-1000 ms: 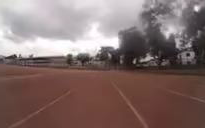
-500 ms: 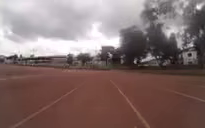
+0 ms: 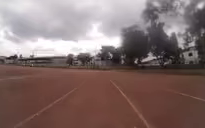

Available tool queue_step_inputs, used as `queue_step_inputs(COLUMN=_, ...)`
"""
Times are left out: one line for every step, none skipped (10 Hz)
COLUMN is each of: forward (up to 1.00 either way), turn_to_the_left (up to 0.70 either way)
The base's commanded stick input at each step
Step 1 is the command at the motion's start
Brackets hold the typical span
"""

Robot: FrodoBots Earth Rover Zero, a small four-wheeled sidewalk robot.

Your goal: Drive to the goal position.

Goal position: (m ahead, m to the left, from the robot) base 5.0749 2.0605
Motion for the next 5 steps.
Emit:
queue_step_inputs(forward=0.70, turn_to_the_left=0.00)
queue_step_inputs(forward=0.70, turn_to_the_left=0.00)
queue_step_inputs(forward=0.70, turn_to_the_left=0.00)
queue_step_inputs(forward=0.70, turn_to_the_left=0.00)
queue_step_inputs(forward=0.70, turn_to_the_left=0.00)
